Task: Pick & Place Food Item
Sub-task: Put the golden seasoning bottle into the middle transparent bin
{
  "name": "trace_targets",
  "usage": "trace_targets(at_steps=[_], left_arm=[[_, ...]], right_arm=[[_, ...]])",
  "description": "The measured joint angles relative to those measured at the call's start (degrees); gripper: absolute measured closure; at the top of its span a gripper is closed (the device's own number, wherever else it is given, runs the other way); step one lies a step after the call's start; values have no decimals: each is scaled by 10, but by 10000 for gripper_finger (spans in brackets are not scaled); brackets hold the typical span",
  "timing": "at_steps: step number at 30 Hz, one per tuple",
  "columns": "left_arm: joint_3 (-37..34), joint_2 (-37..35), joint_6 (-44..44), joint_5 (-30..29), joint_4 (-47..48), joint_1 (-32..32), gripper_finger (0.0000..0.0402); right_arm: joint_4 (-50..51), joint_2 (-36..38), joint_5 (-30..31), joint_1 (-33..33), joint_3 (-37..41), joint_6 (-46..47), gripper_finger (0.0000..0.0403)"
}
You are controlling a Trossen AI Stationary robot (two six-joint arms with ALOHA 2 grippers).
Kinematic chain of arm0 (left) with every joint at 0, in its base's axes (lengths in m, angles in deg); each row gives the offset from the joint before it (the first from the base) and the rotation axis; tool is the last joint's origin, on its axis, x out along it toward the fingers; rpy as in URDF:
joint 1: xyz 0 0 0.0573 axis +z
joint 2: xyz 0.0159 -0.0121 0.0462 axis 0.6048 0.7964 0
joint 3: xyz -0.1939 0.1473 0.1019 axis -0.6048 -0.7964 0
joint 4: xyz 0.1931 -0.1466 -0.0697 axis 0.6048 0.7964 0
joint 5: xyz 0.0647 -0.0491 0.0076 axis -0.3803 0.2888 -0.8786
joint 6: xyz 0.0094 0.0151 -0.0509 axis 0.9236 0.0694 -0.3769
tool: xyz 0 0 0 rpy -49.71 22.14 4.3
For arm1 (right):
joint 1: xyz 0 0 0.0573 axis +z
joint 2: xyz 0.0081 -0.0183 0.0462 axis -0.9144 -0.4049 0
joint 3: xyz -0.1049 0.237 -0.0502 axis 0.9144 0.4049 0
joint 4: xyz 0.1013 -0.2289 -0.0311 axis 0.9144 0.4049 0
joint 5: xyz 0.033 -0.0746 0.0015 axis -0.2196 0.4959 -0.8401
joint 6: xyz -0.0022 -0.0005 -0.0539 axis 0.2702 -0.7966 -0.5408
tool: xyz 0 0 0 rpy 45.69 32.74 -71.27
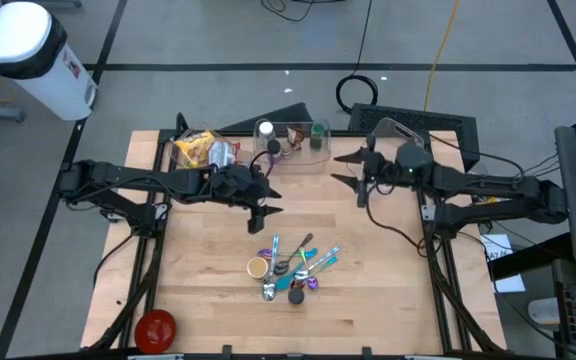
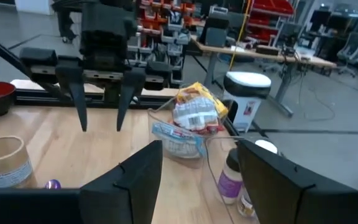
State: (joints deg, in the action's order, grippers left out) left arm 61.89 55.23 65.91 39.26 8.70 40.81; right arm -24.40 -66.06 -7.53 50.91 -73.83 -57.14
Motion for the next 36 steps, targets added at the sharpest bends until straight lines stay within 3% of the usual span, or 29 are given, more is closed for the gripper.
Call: trace_targets(at_steps=[11, 20, 22, 26, 31, 36], left_arm=[[0, 0, -38, 9, -27, -23, 213], [0, 8, 13, 186, -24, -97, 213], [-1, 17, 33, 198, -10, -126, 213], [-1, 40, 67, 161, -10, -177, 213], [-1, 62, 64, 66, -81, -208, 213], [0, 62, -52, -75, -82, -214, 212]], right_arm=[[-10, -1, 0, 19, 3, -17, 206], [-11, -1, 0, 18, 3, -30, 206], [-11, -1, -1, 18, 3, -30, 206], [-11, -1, 0, 18, 3, -30, 206], [-11, -1, 0, 18, 3, -29, 206], [-11, -1, 0, 18, 3, -26, 206]])
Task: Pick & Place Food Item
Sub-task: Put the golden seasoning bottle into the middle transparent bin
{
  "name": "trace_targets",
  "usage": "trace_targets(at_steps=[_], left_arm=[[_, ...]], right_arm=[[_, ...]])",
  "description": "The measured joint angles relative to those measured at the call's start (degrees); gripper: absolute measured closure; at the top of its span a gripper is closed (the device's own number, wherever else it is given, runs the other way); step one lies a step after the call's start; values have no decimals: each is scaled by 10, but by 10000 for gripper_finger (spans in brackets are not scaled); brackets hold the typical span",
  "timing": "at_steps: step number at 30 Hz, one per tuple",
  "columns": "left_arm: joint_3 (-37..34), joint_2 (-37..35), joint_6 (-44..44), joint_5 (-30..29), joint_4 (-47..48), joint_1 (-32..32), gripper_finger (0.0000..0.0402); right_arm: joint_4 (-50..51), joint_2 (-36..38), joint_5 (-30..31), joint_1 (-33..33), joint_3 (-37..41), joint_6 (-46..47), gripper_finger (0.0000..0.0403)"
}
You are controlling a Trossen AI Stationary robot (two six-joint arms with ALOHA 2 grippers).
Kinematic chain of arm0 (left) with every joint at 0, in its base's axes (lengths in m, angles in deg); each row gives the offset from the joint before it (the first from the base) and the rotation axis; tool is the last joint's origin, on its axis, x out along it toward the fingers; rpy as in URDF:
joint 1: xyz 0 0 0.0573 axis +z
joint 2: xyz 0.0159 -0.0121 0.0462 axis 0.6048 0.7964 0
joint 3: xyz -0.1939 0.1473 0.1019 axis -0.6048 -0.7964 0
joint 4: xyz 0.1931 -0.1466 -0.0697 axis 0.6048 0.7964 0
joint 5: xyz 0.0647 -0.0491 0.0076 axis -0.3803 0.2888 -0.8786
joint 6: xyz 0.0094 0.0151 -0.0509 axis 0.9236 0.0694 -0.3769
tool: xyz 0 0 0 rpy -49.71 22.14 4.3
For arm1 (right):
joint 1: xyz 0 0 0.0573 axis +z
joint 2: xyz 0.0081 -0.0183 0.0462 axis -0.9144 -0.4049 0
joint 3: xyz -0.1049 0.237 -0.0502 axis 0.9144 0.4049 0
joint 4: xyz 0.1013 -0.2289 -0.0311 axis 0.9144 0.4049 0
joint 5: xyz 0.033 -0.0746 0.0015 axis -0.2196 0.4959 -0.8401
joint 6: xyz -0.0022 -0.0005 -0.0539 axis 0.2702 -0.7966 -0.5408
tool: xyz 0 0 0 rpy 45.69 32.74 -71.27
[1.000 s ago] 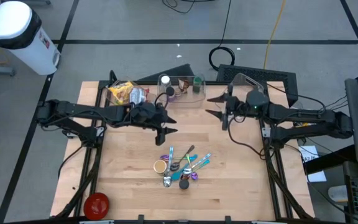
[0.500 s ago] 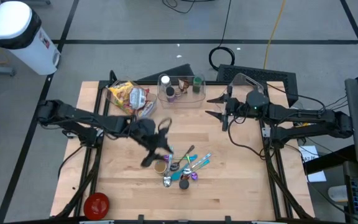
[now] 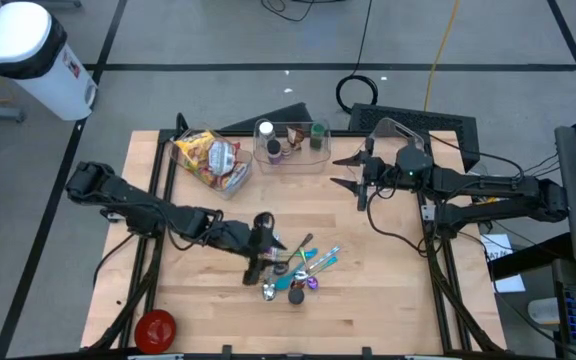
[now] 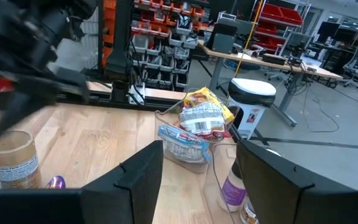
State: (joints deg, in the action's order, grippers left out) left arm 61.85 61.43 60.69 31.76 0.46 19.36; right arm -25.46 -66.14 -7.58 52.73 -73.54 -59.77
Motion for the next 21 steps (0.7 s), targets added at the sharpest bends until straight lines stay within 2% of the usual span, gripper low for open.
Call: trace_targets(at_steps=[3, 6, 9, 15, 21], left_arm=[[0, 0, -54, -48, 53, 0, 200], [0, 0, -93, -63, 87, 0, 174], [0, 0, -97, -74, 100, -7, 142], [0, 0, -94, -74, 123, -35, 91], [0, 0, -148, -74, 162, -67, 59]], right_arm=[[0, 0, 0, 0, 0, 0, 206], [0, 0, 0, 0, 0, 0, 206], [0, 0, 0, 0, 0, -1, 206], [4, 0, 0, 0, 0, -1, 206], [5, 0, 0, 0, 0, -1, 206]])
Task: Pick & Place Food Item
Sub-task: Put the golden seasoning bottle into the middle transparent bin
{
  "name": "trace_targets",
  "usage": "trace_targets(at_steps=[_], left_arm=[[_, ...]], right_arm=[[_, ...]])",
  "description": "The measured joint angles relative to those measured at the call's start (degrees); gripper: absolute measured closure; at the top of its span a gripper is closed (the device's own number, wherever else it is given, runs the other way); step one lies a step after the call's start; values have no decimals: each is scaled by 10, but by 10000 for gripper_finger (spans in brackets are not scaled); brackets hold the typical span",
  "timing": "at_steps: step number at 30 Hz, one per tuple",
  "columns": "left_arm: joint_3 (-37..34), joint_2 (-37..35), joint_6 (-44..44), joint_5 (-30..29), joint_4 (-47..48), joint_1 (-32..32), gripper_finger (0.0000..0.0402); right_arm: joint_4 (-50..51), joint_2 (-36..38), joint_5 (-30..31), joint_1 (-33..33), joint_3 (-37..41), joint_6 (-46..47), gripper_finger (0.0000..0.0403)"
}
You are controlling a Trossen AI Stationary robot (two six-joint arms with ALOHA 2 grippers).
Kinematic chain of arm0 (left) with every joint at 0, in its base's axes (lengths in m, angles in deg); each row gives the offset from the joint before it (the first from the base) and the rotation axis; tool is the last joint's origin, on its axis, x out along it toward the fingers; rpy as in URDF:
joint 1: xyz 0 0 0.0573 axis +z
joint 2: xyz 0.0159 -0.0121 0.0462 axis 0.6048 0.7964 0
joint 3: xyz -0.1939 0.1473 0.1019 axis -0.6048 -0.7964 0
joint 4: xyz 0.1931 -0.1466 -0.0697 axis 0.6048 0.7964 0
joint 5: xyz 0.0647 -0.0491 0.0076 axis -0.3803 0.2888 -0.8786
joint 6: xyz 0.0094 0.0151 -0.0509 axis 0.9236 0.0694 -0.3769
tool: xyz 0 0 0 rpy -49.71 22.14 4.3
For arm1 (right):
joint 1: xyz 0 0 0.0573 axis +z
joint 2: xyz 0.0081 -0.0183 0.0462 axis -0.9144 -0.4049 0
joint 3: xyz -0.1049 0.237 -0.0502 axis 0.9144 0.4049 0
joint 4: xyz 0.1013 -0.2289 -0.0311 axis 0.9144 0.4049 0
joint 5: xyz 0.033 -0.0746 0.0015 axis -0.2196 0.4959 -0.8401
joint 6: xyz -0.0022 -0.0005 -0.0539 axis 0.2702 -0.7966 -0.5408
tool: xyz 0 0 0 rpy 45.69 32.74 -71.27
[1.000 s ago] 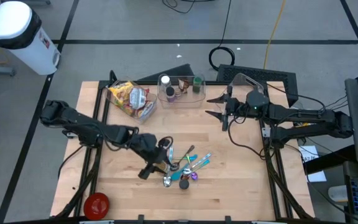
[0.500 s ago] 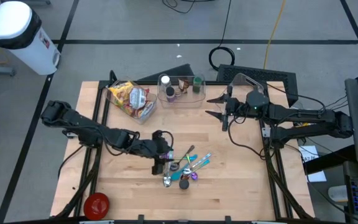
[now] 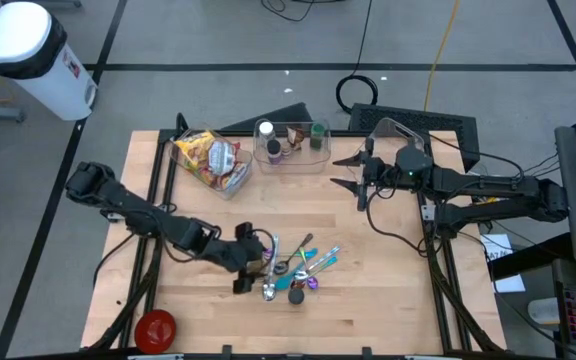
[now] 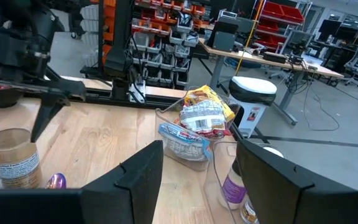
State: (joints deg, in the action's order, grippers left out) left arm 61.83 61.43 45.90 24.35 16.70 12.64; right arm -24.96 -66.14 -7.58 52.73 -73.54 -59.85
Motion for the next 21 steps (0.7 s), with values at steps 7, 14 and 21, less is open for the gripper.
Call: trace_targets(at_steps=[7, 14, 21], left_arm=[[0, 0, -20, -1, 40, -27, 46], [0, 0, -35, -28, 68, -27, 46], [-22, -1, -34, -31, 67, -27, 46]], right_arm=[[0, 0, 0, 0, 0, 0, 206], [5, 0, 0, 0, 0, 1, 206], [8, 0, 0, 0, 0, 1, 206]])
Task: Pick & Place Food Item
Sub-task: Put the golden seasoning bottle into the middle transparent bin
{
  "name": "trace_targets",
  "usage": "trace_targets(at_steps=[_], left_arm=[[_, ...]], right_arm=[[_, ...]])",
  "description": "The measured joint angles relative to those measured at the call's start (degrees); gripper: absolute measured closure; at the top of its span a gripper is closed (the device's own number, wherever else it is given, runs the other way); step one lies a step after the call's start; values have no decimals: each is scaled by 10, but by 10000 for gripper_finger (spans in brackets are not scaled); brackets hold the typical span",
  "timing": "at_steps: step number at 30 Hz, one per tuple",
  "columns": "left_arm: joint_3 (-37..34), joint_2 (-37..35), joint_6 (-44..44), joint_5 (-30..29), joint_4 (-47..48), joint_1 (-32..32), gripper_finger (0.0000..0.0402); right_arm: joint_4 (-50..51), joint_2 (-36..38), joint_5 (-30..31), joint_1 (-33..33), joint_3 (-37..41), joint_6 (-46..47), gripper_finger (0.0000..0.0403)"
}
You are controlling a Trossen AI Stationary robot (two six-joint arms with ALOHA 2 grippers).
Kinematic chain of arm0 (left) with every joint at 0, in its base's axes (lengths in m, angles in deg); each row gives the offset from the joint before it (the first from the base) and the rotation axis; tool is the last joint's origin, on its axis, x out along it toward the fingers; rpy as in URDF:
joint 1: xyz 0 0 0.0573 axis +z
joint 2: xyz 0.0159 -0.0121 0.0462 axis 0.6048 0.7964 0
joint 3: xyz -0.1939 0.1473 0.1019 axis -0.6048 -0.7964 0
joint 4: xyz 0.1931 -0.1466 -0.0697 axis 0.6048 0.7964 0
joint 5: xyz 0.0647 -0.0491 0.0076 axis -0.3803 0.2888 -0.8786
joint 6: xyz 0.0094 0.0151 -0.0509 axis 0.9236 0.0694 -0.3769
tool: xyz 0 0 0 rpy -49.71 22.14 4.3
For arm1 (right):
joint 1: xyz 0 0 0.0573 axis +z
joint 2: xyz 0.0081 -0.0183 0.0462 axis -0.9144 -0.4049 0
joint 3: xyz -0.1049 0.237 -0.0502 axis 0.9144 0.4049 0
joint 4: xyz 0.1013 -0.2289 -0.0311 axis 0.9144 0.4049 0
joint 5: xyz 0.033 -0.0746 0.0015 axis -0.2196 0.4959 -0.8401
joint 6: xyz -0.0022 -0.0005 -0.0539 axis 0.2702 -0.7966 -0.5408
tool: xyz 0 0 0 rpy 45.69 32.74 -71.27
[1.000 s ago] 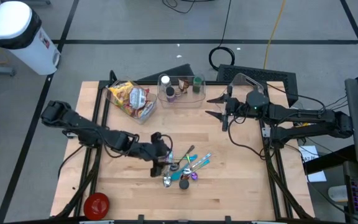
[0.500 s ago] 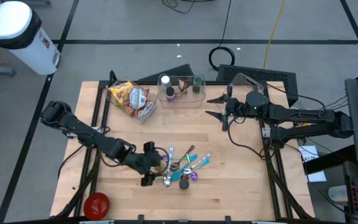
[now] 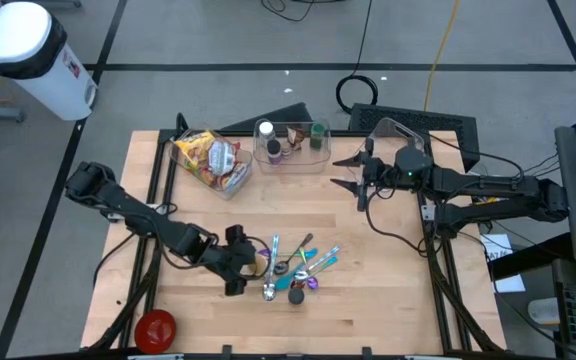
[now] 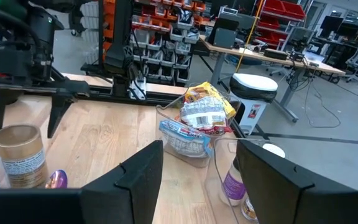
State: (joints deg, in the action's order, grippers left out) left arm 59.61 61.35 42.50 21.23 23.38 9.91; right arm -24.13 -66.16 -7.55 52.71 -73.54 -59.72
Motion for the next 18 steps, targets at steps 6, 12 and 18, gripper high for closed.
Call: trace_targets(at_steps=[6, 12, 18], left_arm=[[-39, 0, 26, 0, -57, 0, 46], [-89, 0, 75, -1, -135, 0, 46], [-137, 0, 72, -29, -228, 7, 46]], right_arm=[[0, 0, 0, 0, 0, 0, 206], [0, 0, 0, 0, 0, 0, 206], [0, 0, 0, 0, 0, 0, 206]])
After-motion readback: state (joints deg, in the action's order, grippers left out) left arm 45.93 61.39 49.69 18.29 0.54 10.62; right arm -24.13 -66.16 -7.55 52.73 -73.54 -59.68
